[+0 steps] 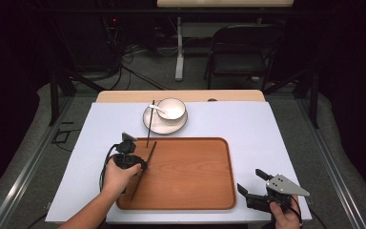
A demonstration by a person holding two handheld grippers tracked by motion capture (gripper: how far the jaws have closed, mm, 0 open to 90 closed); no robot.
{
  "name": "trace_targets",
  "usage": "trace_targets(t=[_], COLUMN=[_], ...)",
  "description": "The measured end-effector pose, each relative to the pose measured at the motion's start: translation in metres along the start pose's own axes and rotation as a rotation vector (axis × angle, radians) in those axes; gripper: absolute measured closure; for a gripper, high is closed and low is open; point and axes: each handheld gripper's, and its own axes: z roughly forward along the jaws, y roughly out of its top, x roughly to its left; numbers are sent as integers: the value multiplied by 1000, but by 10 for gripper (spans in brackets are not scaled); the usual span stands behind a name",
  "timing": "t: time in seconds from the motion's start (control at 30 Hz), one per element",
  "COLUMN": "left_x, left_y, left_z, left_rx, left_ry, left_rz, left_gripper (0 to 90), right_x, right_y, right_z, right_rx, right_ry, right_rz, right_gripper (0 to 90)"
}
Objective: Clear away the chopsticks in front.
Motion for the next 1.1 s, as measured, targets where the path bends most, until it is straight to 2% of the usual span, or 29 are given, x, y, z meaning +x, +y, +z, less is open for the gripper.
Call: trace_targets(t=[0.47, 0.5, 0.67, 0.93, 1.0, 1.1], left_x=[2, 3, 2, 4, 6, 7], left_y=[0, 1, 5, 16, 20, 24], left_z=[-5, -6, -12, -20, -20, -21], left_rx=[-22, -22, -60, -135, -171, -223], left_ry=[-11, -9, -21, -14, -14, 23], left_rz=[-9, 4, 6, 59, 76, 121], left_gripper=[834, 833, 793, 655, 619, 569], right_x=[0, 0, 0, 0, 0, 0], right_y=[0, 0, 0, 0, 0, 0], right_z=[0, 0, 0, 0, 0, 0], right_rx=[0, 0, 1, 3, 4, 4], right_ry=[0, 0, 0, 0, 1, 1], right_rz=[0, 0, 0, 0, 2, 2], right_gripper=[146, 146, 146, 146, 146, 146])
